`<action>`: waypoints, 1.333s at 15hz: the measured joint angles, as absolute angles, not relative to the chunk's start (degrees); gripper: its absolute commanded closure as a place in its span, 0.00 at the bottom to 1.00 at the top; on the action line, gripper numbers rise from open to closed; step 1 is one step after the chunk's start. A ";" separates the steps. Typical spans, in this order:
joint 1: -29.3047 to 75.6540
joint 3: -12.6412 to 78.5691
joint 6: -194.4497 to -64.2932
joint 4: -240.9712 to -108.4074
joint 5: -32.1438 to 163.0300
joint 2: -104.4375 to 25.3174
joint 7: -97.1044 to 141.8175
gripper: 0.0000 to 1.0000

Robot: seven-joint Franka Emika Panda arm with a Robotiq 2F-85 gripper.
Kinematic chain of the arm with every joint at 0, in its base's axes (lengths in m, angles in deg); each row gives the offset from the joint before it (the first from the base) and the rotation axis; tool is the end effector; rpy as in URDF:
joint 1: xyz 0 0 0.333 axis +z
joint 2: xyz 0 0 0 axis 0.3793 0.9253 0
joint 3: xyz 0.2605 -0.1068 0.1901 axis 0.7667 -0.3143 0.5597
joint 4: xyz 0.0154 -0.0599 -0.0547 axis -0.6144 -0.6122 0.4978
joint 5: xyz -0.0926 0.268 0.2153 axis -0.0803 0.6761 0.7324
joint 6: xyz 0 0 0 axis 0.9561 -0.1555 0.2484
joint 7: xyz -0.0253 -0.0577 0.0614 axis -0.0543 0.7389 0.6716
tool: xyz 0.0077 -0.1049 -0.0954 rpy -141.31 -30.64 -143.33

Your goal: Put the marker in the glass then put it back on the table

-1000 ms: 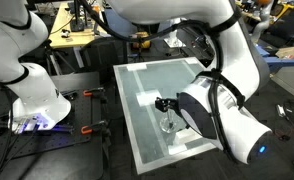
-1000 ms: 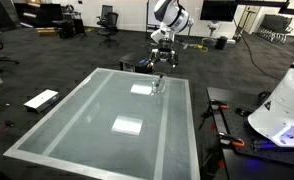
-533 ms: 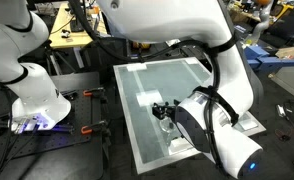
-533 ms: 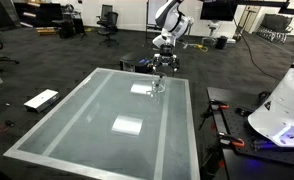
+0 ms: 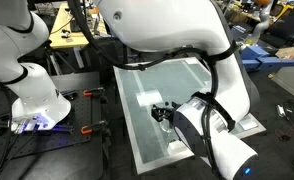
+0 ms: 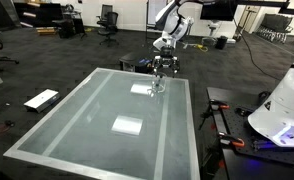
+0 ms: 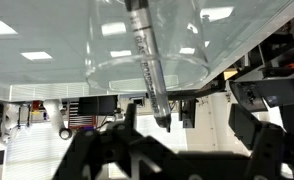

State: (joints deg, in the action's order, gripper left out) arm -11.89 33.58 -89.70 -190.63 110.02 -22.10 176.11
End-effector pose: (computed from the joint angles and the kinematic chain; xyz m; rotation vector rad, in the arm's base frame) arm 0.4642 -0.2430 0.2029 -1.6182 -1.5920 -0.8204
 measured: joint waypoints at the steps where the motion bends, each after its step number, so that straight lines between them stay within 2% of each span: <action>1: -11.89 33.58 -89.70 -190.63 110.02 -22.05 176.11 0.19; 2: -11.89 33.58 -89.70 -190.62 110.02 -22.03 176.11 0.29; 3: -11.89 33.58 -89.70 -190.62 110.03 -22.00 176.11 0.30; 4: -11.89 33.58 -89.70 -190.62 110.03 -21.98 176.11 0.38; 7: -11.89 33.58 -89.70 -190.62 110.05 -21.94 176.11 0.69; 11: -11.89 33.58 -89.70 -190.59 110.10 -21.92 176.11 0.98; 20: -10.70 32.05 -89.60 -189.76 111.54 -21.92 176.11 0.95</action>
